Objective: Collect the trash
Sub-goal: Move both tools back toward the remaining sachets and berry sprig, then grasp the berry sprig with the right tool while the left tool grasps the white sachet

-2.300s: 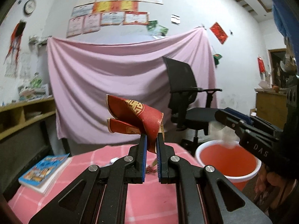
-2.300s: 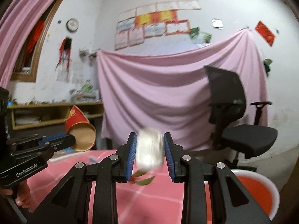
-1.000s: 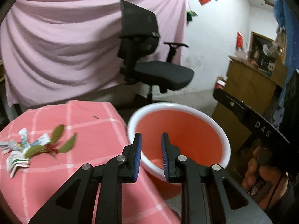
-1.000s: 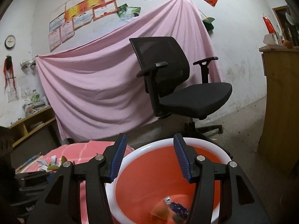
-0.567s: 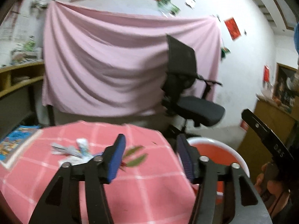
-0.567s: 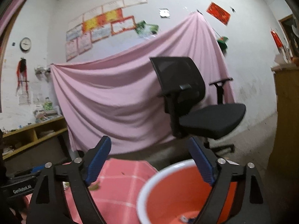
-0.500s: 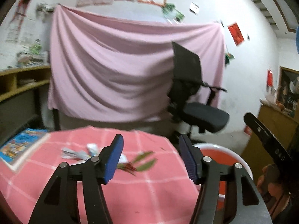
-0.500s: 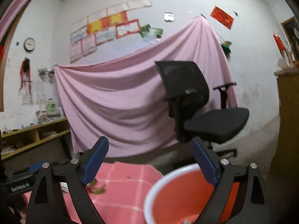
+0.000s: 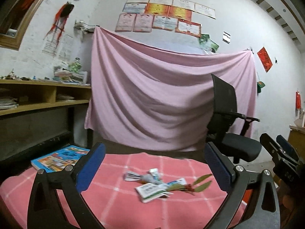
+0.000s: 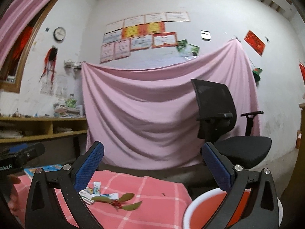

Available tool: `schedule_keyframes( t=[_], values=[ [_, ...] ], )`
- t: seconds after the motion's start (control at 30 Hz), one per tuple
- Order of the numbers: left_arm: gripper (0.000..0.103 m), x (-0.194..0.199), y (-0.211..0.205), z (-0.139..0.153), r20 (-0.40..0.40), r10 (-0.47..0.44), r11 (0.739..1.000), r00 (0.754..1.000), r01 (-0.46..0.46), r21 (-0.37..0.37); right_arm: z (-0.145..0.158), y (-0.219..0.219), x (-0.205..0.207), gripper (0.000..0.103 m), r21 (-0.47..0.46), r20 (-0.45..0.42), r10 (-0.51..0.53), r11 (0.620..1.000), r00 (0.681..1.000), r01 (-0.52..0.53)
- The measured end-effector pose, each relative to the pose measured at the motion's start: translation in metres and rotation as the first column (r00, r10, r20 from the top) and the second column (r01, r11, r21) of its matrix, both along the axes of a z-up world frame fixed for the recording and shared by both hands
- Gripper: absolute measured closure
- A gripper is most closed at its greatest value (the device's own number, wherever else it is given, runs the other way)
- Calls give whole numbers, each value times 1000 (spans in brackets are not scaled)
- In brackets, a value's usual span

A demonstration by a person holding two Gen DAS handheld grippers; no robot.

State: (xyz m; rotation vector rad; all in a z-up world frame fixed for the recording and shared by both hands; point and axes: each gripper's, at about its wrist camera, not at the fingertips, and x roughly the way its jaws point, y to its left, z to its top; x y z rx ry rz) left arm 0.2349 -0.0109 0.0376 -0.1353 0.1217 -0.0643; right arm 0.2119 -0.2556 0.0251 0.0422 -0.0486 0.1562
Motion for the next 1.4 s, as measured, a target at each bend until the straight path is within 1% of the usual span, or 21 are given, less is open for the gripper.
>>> schedule_keyframes(
  t=[0.17,0.37,0.53,0.7,0.83,0.93,1.0,1.03,1.07,1.13,1.2,1.23,1.27,1.37,1.4],
  values=[
    [2,-3,18,-9,3,25,1000,1000,-25,12,-4,23,5,0,-48,-6,23,999,1000,-24],
    [2,-1,30,-20,0,41,999,999,-41,30,-10,46,16,0,-101,-24,42,994,999,-44],
    [2,10,37,-29,-35,42,999,998,-41,31,-19,63,27,0,-165,-58,46,985,997,-55],
    [2,22,44,-33,-85,31,1000,996,-31,2,-30,77,42,0,-232,-120,43,970,992,-70],
    [2,37,45,-37,-155,7,1000,988,-8,-8,-39,81,61,0,-249,-219,32,964,975,-88],
    [2,53,39,-42,-237,-25,1000,971,28,10,-46,78,80,0,-222,-337,49,966,940,-130],
    [2,62,35,-46,-285,-53,998,957,60,14,-51,75,93,0,-196,-408,62,968,911,-154],
    [2,67,33,-48,-311,-64,997,948,73,17,-55,73,102,2,-179,-455,75,968,887,-174],
    [3,71,31,-51,-336,-75,996,939,87,19,-59,73,110,8,-160,-499,93,967,862,-197],
    [3,79,28,-57,-384,-109,992,917,124,14,-65,71,120,18,-129,-559,126,963,819,-236],
    [3,87,26,-62,-424,-136,988,895,152,5,-70,71,125,18,-111,-600,149,958,786,-266],
    [4,91,25,-64,-444,-151,986,883,168,-2,-73,72,128,20,-103,-624,162,953,764,-286],
    [6,93,25,-66,-461,-164,984,872,181,-8,-75,74,129,26,-100,-639,169,949,750,-299],
    [12,100,20,-71,-502,-200,976,841,218,-24,-84,78,134,37,-95,-691,177,939,701,-331],
    [13,102,19,-73,-513,-208,974,833,227,-25,-85,78,136,38,-89,-704,181,937,687,-339]
  ],
)
